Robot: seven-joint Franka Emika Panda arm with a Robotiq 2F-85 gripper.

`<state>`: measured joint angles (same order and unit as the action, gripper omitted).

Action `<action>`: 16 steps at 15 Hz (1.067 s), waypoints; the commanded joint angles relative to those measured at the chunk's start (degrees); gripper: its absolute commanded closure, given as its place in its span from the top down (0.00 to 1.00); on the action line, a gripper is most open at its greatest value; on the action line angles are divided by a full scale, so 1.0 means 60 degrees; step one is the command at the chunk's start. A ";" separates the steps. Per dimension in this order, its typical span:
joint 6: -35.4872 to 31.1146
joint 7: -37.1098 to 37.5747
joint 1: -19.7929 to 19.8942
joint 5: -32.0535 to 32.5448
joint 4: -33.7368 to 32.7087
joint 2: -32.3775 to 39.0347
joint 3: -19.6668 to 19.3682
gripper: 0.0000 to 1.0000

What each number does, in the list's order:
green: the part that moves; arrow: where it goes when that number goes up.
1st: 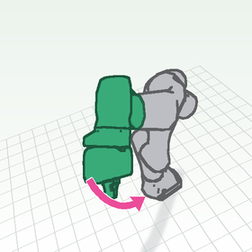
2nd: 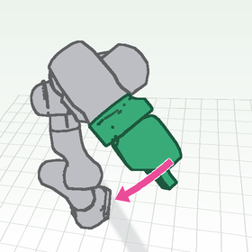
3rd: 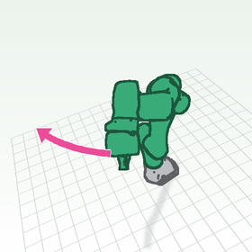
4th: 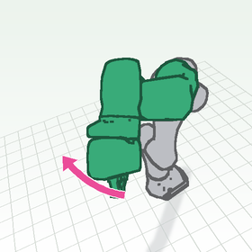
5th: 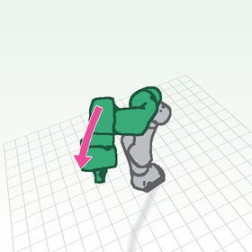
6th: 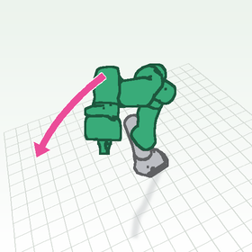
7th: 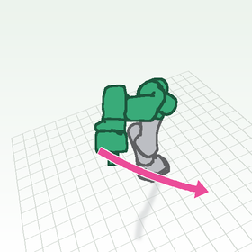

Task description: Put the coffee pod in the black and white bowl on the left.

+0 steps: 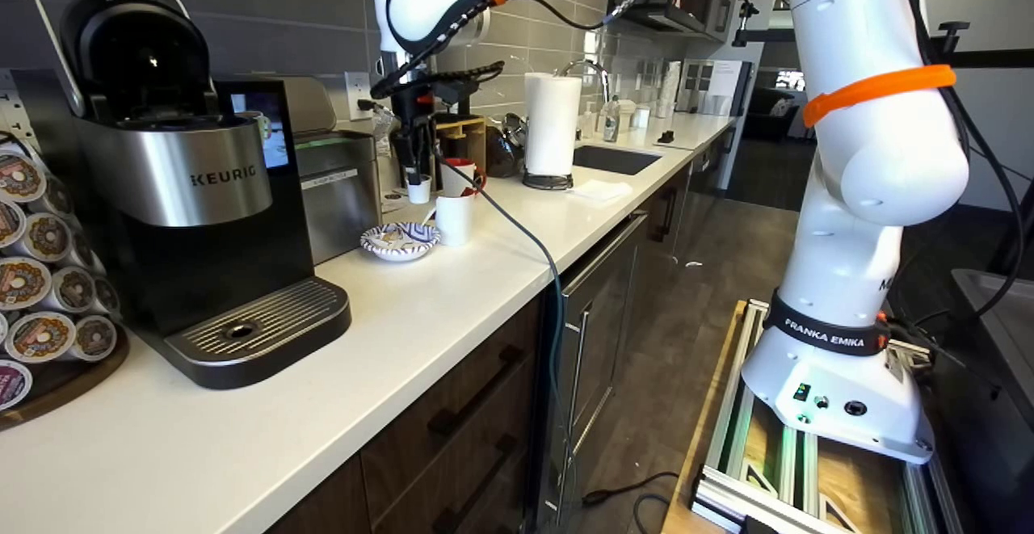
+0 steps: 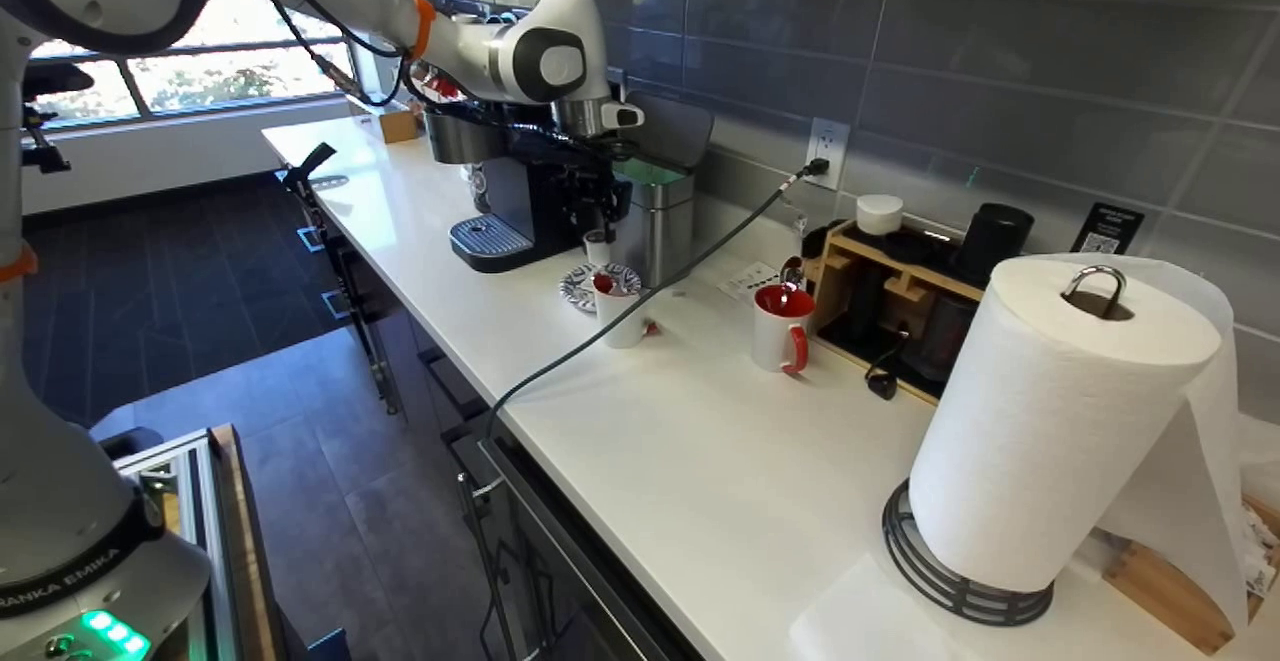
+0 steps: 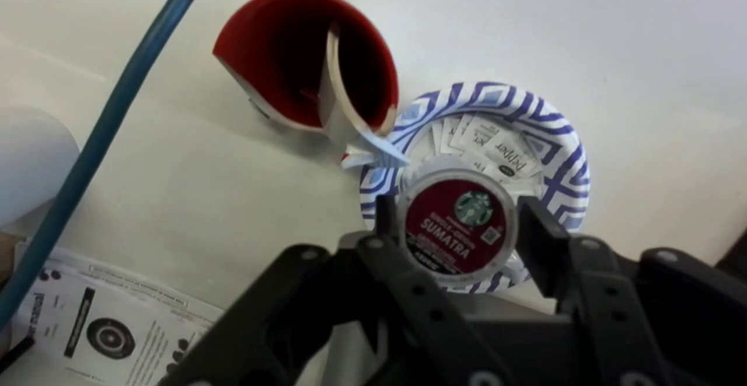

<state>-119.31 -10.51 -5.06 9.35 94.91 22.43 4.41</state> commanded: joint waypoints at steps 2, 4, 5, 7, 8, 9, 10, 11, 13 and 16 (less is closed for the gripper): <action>-0.1428 -0.0827 0.0269 -0.0299 0.0456 -0.0024 0.0126 0.28; -0.1974 -0.1203 0.0394 -0.0548 0.0565 0.0054 0.0215 0.28; -0.2185 -0.1441 0.0476 -0.0731 0.0599 0.0110 0.0289 0.28; -0.2277 -0.1916 0.0653 -0.1271 0.0613 0.0219 0.0491 0.28; -0.2247 -0.2105 0.0717 -0.1515 0.0626 0.0259 0.0574 0.28; -0.2185 -0.2213 0.0758 -0.1716 0.0649 0.0279 0.0628 0.28; -0.2155 -0.2264 0.0786 -0.1909 0.0713 0.0263 0.0677 0.28; -0.2125 -0.2309 0.0811 -0.2057 0.0745 0.0269 0.0716 0.28; -0.2022 -0.2294 0.0835 -0.2279 0.0777 0.0290 0.0749 0.28; -0.1812 -0.2079 0.0830 -0.2503 0.0833 0.0293 0.0731 0.28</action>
<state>-131.44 -22.95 -0.94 -3.35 98.74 24.55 8.07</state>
